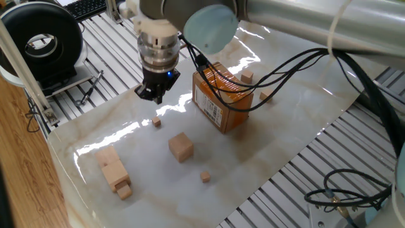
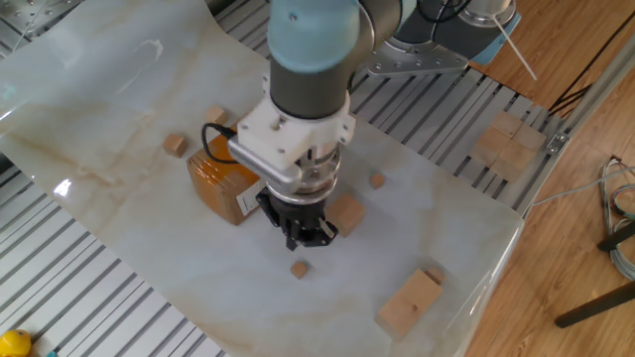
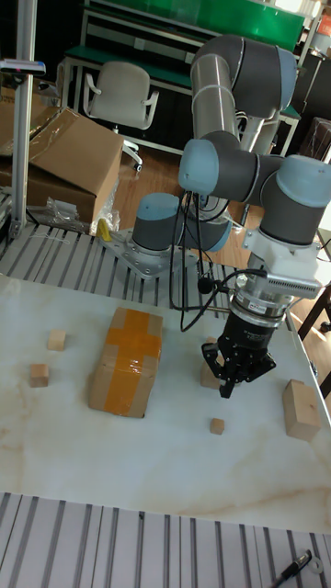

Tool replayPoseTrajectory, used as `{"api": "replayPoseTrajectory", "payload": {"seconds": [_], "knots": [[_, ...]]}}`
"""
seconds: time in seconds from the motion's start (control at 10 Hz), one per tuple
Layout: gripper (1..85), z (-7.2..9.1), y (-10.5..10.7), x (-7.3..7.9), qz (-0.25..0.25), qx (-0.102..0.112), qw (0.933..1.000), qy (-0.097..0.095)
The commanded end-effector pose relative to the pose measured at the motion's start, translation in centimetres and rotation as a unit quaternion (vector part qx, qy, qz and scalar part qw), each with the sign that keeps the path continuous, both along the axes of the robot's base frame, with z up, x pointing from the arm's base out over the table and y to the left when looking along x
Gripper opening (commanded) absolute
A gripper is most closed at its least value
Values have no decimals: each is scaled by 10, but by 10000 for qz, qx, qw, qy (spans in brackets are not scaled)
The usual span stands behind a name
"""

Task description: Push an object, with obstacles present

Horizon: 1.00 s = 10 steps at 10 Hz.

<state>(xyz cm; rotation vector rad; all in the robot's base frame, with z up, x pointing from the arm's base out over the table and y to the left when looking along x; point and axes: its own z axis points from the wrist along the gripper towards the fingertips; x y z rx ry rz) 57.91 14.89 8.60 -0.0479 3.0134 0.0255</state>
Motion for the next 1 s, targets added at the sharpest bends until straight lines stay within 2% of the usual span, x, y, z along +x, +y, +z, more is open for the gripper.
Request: {"api": "replayPoseTrajectory", "payload": {"seconds": [0.0,0.1,0.2,0.5,0.7,0.8,0.9], "knots": [[13,-14,11,-5,-84,27,9998,189],[13,-25,28,3,-144,180,9997,107],[13,-32,33,9,-177,155,9997,0],[13,-33,35,5,-53,177,9998,82],[13,-33,30,6,-47,84,9999,74],[13,-33,32,5,22,114,9999,80],[13,-32,33,9,97,128,9999,9]]}}
